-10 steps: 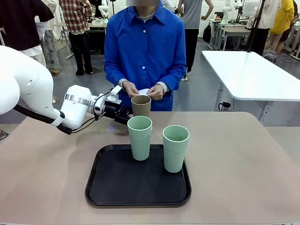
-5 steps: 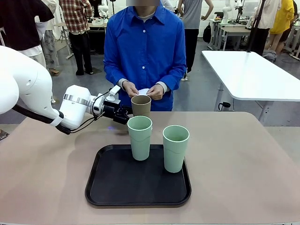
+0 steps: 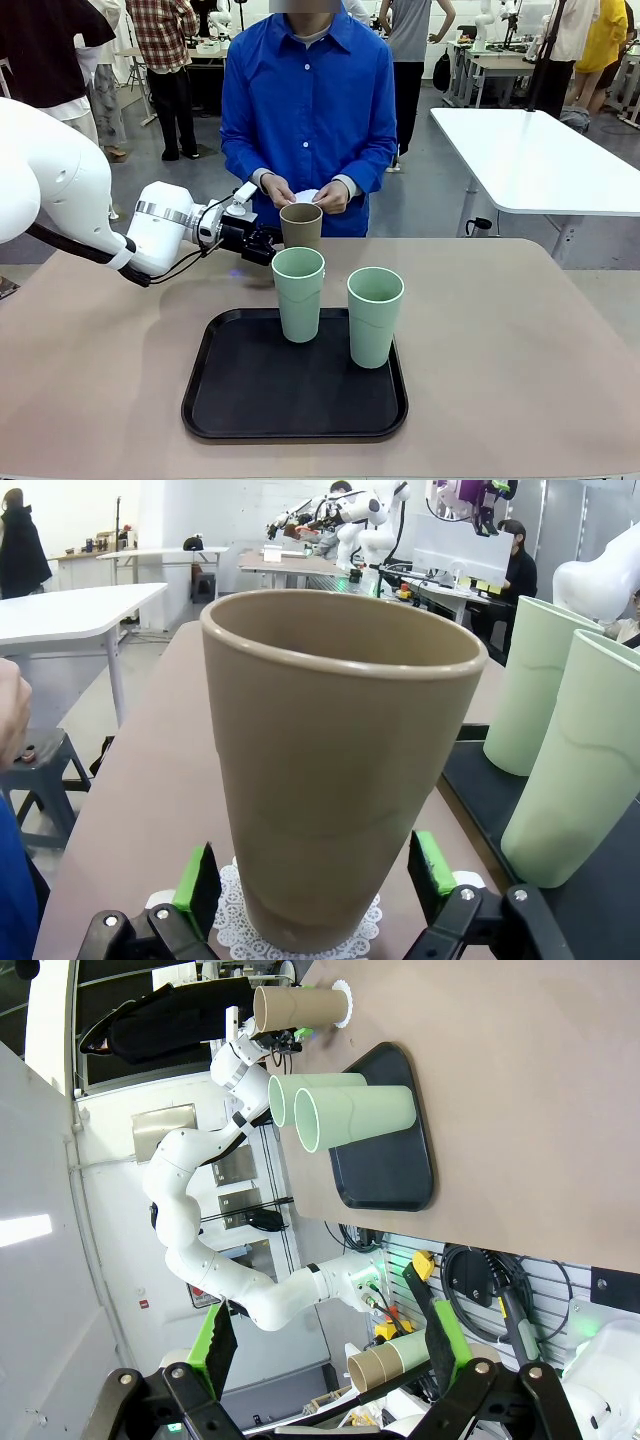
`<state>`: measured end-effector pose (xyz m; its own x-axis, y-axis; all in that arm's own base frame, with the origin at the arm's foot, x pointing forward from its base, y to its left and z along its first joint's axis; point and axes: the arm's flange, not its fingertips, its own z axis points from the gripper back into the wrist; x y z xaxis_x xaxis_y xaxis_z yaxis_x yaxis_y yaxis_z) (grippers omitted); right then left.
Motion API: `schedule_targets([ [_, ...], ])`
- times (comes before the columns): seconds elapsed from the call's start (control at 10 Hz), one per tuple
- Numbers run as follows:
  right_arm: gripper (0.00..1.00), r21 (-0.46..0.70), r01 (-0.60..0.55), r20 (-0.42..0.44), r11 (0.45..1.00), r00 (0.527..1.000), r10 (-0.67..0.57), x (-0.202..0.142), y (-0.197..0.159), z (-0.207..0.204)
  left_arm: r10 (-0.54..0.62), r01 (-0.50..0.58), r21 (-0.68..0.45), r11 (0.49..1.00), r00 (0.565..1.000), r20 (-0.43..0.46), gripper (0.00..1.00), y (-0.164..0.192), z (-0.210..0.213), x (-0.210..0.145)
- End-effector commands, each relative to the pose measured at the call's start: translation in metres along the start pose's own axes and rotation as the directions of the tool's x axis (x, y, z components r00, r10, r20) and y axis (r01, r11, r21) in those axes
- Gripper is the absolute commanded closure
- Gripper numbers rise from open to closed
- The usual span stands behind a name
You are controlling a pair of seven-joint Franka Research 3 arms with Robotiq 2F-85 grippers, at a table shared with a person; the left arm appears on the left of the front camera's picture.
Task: Place coasters on the table and set cups on them.
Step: Pick up one Reusable plastic cup and place it on a coaster set by the human.
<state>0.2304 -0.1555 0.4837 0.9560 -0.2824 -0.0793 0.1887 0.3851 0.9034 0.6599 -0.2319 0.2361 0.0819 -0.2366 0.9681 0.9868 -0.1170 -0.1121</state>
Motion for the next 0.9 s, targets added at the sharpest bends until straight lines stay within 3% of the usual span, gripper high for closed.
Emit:
schedule_targets([
  [0.0,0.00,0.022,-0.004,-0.003,1.000,1.000,0.004,0.001,0.001,0.000,-0.022,0.022,0.005,1.000,1.000,-0.013,0.00,-0.012,0.014,0.001],
  [0.6,0.00,0.022,-0.004,-0.003,1.000,1.000,0.004,0.001,0.001,0.000,0.021,-0.014,0.070,0.997,0.995,-0.098,0.00,-0.052,0.073,0.010],
  [0.7,0.00,0.022,-0.004,-0.003,1.000,1.000,0.004,0.001,0.001,0.000,0.085,-0.078,0.061,0.995,0.990,-0.110,0.00,-0.078,0.079,0.039],
  [0.8,0.00,0.022,-0.004,-0.003,1.000,1.000,0.004,0.001,0.001,0.000,0.187,-0.165,0.122,0.979,0.963,-0.193,0.00,-0.110,0.087,0.084],
])
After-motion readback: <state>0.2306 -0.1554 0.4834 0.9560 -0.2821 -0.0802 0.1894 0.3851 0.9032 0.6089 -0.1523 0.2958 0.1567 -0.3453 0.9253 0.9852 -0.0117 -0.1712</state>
